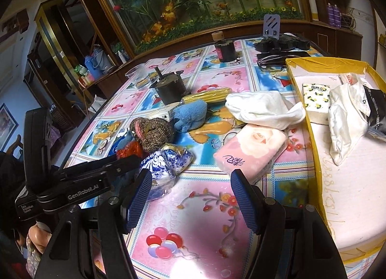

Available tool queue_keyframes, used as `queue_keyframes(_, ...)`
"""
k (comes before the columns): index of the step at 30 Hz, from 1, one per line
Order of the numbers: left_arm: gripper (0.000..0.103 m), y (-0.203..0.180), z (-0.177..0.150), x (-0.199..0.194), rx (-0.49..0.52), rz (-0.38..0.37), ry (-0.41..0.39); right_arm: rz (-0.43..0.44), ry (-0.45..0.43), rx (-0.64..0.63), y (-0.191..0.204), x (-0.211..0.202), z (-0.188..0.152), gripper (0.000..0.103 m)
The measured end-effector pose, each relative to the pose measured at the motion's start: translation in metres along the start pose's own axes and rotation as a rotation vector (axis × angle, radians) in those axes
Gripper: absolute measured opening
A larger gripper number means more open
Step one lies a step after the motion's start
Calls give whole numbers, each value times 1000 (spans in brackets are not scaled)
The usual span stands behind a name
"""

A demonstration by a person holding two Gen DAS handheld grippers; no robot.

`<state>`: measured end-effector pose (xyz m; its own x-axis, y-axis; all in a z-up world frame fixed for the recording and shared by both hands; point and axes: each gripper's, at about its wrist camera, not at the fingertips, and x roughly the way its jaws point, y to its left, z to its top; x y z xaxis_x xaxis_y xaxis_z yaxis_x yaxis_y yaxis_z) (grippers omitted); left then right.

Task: Organize soft objects
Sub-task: 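Move both tools back to the pile and grasp the red-and-blue knit item with the left tool, then grasp the blue-white wrapped bag with the right tool while the left holds the knit item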

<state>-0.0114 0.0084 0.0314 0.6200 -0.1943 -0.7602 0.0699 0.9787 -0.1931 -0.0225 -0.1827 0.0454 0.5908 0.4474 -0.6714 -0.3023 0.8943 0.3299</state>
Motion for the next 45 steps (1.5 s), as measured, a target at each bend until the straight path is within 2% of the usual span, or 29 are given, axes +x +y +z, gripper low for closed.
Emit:
queue_keyframes(5,43,7,6,5,-25,-2,3,2,12,2,0,5,-1,72)
queue_keyframes(6,40,8,6,5,-29,-2,1,1,12,4,0,6,-1,72)
queue_keyframes(7,29,9,6,5,-31,9,-2,0,12,6,1,5,-1,72)
queue_keyframes(8,27,11,6,7,-39,9,8,-2,13,8,0,6,-1,72)
queue_keyframes(12,27,22,5,8,-85,-5,20,1,17,7,3,7,-2,72)
queue_keyframes(21,27,31,8,-19,-136,-45,-106,24,60,8,11,23,-2,73)
queue_keyframes(34,27,33,8,-25,-145,-64,-132,26,136,66,26,74,14,78)
queue_keyframes(40,27,34,8,-25,-143,-62,-132,-20,130,-25,45,85,16,81)
queue_keyframes(42,27,33,8,-25,-140,-61,-131,-42,124,-86,50,86,12,73)
queue_keyframes(45,27,31,8,-24,-132,-59,-126,-22,115,-119,51,81,8,68)
